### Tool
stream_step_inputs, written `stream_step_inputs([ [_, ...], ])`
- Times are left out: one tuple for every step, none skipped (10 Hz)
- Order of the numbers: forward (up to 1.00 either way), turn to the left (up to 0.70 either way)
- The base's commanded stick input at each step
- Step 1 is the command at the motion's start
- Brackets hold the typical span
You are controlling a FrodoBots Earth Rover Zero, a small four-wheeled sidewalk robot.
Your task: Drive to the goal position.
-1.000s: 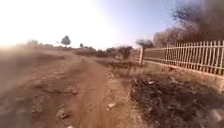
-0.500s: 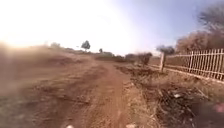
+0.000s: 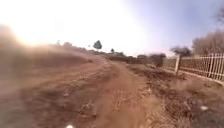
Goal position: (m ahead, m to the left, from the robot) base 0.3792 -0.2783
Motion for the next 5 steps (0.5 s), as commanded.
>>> stream_step_inputs([
  [0.70,0.00],
  [0.70,0.00],
  [0.70,0.00],
  [0.70,0.00],
  [0.70,0.00],
])
